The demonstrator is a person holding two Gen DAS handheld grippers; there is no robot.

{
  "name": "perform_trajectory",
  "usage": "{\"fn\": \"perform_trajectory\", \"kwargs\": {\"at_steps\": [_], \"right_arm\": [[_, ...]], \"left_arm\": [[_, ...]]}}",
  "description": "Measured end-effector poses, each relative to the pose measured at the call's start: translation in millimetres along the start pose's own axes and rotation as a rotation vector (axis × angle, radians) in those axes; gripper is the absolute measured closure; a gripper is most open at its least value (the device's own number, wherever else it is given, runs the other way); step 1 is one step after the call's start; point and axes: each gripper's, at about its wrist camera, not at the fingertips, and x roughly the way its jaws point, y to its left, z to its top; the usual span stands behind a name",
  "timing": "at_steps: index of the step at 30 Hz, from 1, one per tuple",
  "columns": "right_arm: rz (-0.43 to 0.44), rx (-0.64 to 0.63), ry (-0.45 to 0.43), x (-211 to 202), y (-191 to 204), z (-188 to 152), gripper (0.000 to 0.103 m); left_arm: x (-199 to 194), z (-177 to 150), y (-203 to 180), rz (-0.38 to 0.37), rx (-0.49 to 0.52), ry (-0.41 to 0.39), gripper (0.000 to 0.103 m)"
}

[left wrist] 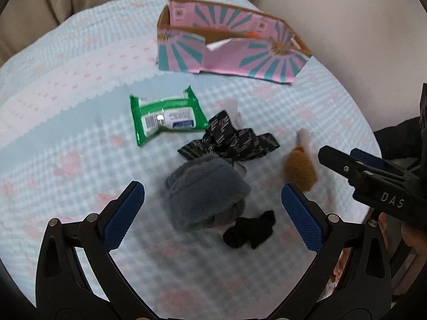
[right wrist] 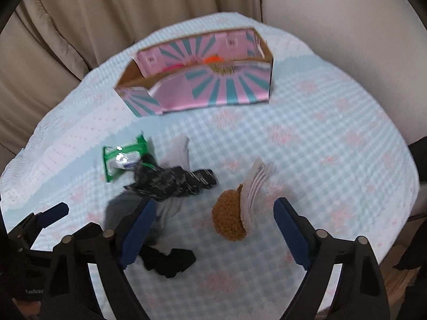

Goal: Organize soft objects
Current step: 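Grasp the grey fuzzy ball with the left gripper while the right gripper grasps the brown plush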

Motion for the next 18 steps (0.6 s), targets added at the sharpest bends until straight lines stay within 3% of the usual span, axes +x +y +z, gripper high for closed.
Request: {"fn": "perform_trajectory", "kwargs": {"at_steps": [4,12,18], "right_arm": [[0.002,0.016,0.027,33,-9,-8,0.031],[-0.012,0.035,0.07,78,-20,-16,0.032],[-0.017,0.05,0.111,92,-21,-19,0.049]], "left_arm": [[32,-6,3,0.015,-0.001,0.02,0.002],[67,-12,1,0.02,0.007,0.056,0.016],[69,-11,6,0.014,-0.007,0.072,0.029]]}}
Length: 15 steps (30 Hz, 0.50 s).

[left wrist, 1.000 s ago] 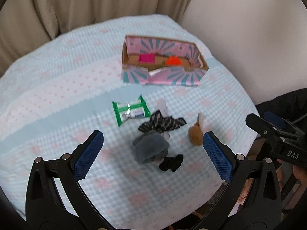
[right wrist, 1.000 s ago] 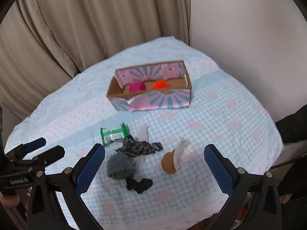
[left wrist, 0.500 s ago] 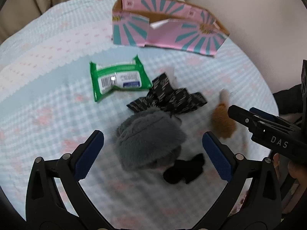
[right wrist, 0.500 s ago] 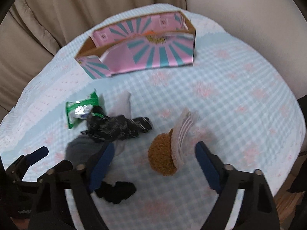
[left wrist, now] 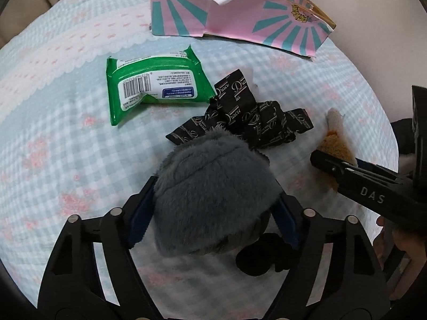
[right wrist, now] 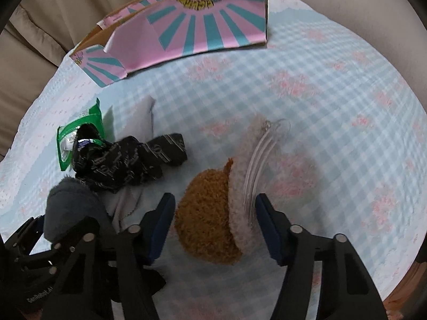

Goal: Organize soft objects
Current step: 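Grasp the grey fuzzy ball with the left gripper while the right gripper grasps the brown plush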

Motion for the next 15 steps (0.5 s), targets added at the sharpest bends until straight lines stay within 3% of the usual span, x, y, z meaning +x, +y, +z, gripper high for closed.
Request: {"fn": "perform_trajectory", "kwargs": {"at_steps": [2,6,15], "right_arm": [[-0.01,0.002,0.01,3,0,0,0.056],[-0.016,0.012,0.007,2,-2,-1,0.059],[-0.003,-0.004,-0.01,-13,9,4,0.063]], "left_arm": [[-2,0,3,-0.01,-0.006,-0.001,0.033],[-6,-3,5,-0.016,-0.013,0.002,0.044],[-19,-2,9,-0.021,-0.039,0.008,0.05]]}}
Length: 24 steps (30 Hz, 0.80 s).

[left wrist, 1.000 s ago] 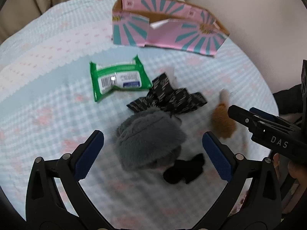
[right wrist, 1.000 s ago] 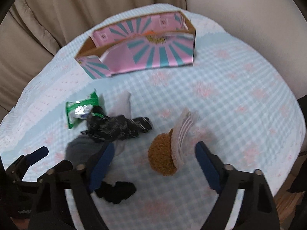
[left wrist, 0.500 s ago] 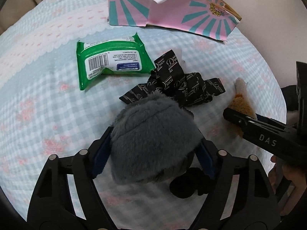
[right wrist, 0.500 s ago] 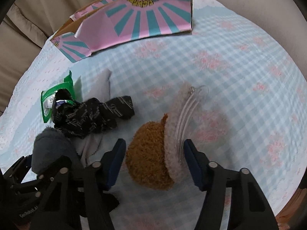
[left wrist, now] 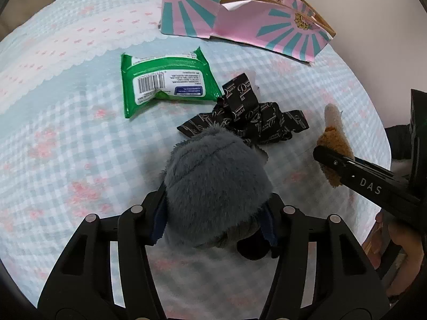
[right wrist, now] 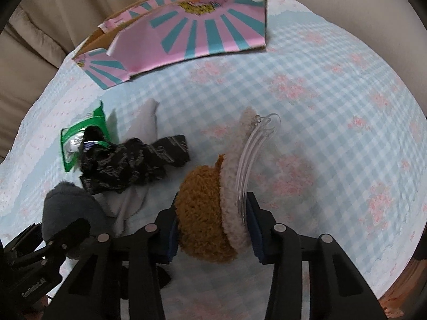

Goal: Organize soft objects
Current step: 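Grasp the grey fuzzy ball with the left gripper while the right gripper grasps the brown plush, then carry the grey ball and brown plush into the box and open both grippers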

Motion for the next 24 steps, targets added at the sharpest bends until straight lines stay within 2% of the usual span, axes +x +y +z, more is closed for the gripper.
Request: {"fn": "perform_trajectory", "kwargs": {"at_steps": [4,10,24], "right_arm": [[0.011,-0.01,-0.014,-17,6,5,0.064],[0.017,-0.015,-0.04,-59,16,14,0.064],[0.064,-0.053,-0.181,-215,62,50,0.064]], "left_arm": [[-16,2,-1,0.007,-0.005,-0.012,0.051],[-64,12,-6,0.018,-0.016,-0.049,0.051],[-218,62,-33,-0.023,-0.054,-0.222,0.051]]}}
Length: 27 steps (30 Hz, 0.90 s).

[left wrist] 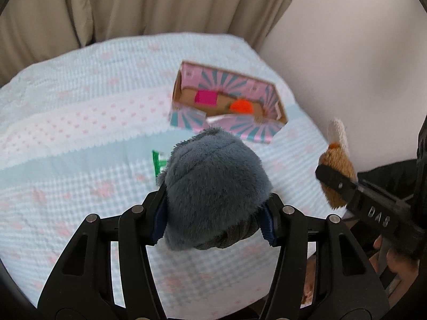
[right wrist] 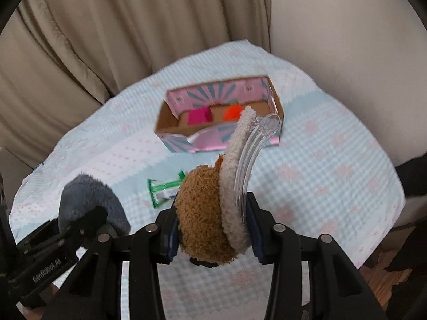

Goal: Organize soft objects
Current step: 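Carry the grey ball and brown plush into the box and open both grippers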

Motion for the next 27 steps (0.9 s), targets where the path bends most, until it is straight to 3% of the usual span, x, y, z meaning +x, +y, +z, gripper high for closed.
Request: {"fn": "perform_trajectory", "kwargs": {"at_steps": [6,13,21,27], "right_arm": [[0.022,-0.029,-0.048,-46,16,21,0.064],[0.05,-0.034,-0.09,-62,7,60,0.064],[0.097,-0.077,-0.094,-46,-18,120,0.064],[0.136,-0.121,-0.068,-15,-44,163,0.064]], "left_arm": [[-32,31,-15,-0.028,-0.011,-0.051,0.051],[-36,73,-36,-0.045,-0.01,-0.102,0.051],[-2,131,-63,-0.024,-0.039,-0.102,0.051],[54,175,-80,0.004,-0.073,-0.069,0.051]]}}
